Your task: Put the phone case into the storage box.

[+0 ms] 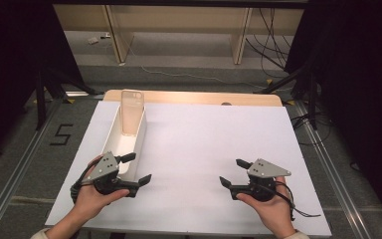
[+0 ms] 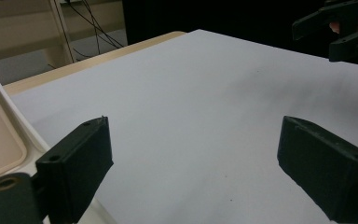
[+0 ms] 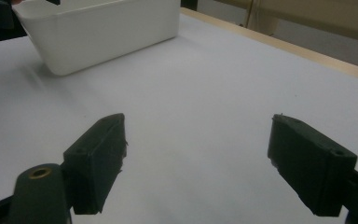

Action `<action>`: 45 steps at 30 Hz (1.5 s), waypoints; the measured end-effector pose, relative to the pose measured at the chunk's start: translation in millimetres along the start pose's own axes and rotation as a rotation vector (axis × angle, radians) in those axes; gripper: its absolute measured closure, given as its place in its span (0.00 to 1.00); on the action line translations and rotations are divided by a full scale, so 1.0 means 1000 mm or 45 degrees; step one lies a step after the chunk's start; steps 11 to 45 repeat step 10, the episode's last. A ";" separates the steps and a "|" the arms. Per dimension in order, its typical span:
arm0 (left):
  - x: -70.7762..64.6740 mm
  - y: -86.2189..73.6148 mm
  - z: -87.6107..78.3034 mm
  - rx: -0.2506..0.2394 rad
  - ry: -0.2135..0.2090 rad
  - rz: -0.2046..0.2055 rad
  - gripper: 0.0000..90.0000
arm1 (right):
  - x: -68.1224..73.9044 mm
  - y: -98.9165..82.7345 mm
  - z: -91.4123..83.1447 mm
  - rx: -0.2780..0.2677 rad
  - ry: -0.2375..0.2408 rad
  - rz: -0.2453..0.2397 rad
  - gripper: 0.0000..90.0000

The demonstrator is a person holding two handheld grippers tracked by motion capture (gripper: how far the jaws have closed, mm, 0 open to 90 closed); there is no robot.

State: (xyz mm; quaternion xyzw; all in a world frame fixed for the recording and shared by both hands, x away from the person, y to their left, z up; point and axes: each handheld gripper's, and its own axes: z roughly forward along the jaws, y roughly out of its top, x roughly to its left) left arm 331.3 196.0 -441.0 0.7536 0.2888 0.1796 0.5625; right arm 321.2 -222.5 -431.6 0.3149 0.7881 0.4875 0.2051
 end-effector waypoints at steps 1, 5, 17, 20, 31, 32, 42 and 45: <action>0.000 0.000 0.000 -0.008 -0.008 -0.001 0.11 | 0.000 0.000 0.000 0.003 -0.002 0.005 0.23; 0.000 0.000 -0.001 -0.005 -0.006 0.006 0.11 | -0.001 0.000 0.001 -0.004 -0.005 -0.008 0.23; -0.001 0.001 -0.002 -0.010 -0.006 0.005 0.12 | -0.001 0.000 0.000 -0.010 -0.010 -0.008 0.23; -0.001 0.001 -0.002 -0.010 -0.006 0.005 0.12 | -0.001 0.000 0.000 -0.010 -0.010 -0.008 0.23; -0.001 0.001 -0.002 -0.010 -0.006 0.005 0.12 | -0.001 0.000 0.000 -0.010 -0.010 -0.008 0.23; -0.001 0.001 -0.002 -0.010 -0.006 0.005 0.12 | -0.001 0.000 0.000 -0.010 -0.010 -0.008 0.23; -0.001 0.001 -0.002 -0.010 -0.006 0.005 0.12 | -0.001 0.000 0.000 -0.010 -0.010 -0.008 0.23; -0.001 0.001 -0.002 -0.010 -0.006 0.005 0.12 | -0.001 0.000 0.000 -0.010 -0.010 -0.008 0.23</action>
